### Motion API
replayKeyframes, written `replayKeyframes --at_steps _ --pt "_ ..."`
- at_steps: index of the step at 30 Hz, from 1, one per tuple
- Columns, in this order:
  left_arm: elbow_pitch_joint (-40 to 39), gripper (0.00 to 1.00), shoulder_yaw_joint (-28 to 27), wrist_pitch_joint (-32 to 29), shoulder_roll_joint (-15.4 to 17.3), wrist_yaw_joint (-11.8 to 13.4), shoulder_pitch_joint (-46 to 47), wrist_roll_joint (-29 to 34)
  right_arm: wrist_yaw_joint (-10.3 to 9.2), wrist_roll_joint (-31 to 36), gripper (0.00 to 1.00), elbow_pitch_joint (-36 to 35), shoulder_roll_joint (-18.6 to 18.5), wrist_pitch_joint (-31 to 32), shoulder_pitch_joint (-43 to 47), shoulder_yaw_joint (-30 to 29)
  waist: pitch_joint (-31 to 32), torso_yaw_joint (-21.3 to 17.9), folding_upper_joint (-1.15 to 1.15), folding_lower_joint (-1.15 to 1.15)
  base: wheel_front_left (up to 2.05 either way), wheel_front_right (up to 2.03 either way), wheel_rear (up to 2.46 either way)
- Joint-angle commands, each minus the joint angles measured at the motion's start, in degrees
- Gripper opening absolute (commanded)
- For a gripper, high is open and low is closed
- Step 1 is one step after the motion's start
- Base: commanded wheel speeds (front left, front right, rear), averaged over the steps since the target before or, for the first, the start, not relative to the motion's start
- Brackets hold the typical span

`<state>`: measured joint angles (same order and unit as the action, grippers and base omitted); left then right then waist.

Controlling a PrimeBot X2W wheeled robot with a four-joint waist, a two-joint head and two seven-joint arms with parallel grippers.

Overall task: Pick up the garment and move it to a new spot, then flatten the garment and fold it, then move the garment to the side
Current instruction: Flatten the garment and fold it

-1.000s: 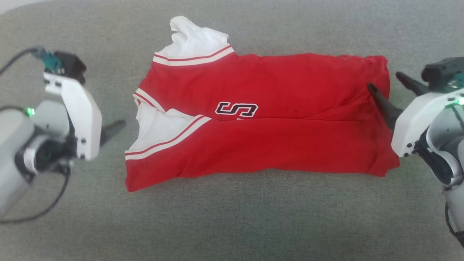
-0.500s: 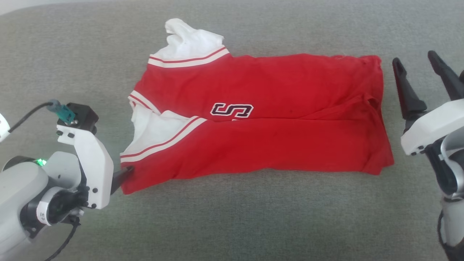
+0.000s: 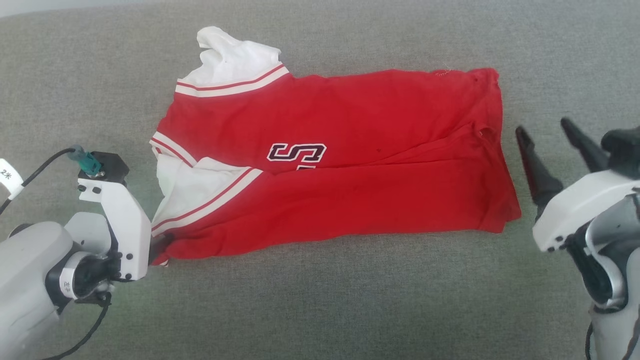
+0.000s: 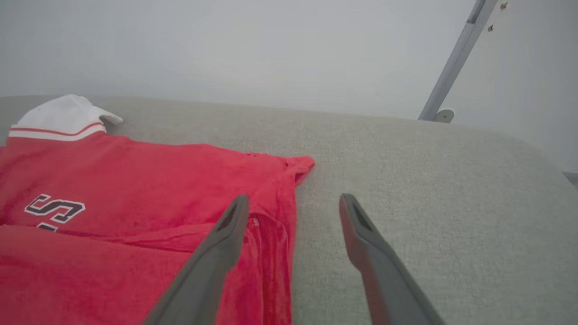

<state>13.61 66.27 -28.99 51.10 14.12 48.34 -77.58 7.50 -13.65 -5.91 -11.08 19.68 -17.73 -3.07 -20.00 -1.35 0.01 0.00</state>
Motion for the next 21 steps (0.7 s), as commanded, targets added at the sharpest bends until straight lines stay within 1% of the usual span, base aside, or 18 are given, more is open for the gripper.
replayKeyframes --at_steps 1,2,3,6,11,17,21 --pt "1.40 1.00 1.80 -0.81 -3.01 -0.48 -2.25 -0.60 -0.02 -0.42 1.00 -0.44 -0.10 0.88 0.78 0.20 0.08 -0.06 -0.01 0.00 0.00 0.00 0.00" --pt "1.92 0.39 2.34 -1.45 -3.39 -0.94 -2.23 -0.42 -0.02 -0.95 1.00 -0.18 0.03 2.27 1.18 0.17 0.15 -0.08 -0.01 0.00 0.00 0.00 0.00" --pt "2.42 0.00 2.63 -1.49 -3.77 -1.30 -2.12 -0.03 -0.02 -1.19 1.00 -0.02 -0.28 3.74 1.64 0.55 0.21 -0.05 -0.01 0.00 0.00 0.00 0.00" --pt "3.38 0.00 3.12 -2.17 -4.74 -2.14 -2.11 -0.07 -0.02 -2.52 1.00 0.40 -0.91 8.54 2.98 0.71 0.28 0.21 -0.01 0.00 0.00 0.00 0.00" --pt "3.87 0.00 2.98 -1.22 -6.23 -3.50 -1.28 0.62 -0.02 -4.58 1.00 0.77 -1.54 17.26 4.74 0.74 -0.24 1.18 -0.01 0.00 0.00 0.00 0.00" --pt "4.05 0.00 2.92 -0.66 -8.05 -4.62 -0.87 0.79 -0.02 -5.20 1.00 1.94 -1.96 23.98 4.90 -0.36 -1.32 2.51 -0.01 0.00 0.00 0.00 0.00" --pt "4.40 0.00 3.17 -0.42 -9.03 -5.47 -0.43 1.43 -0.02 -5.63 1.00 4.59 -2.06 27.21 3.66 -0.24 -2.05 3.30 -0.01 0.00 0.00 0.00 0.00"
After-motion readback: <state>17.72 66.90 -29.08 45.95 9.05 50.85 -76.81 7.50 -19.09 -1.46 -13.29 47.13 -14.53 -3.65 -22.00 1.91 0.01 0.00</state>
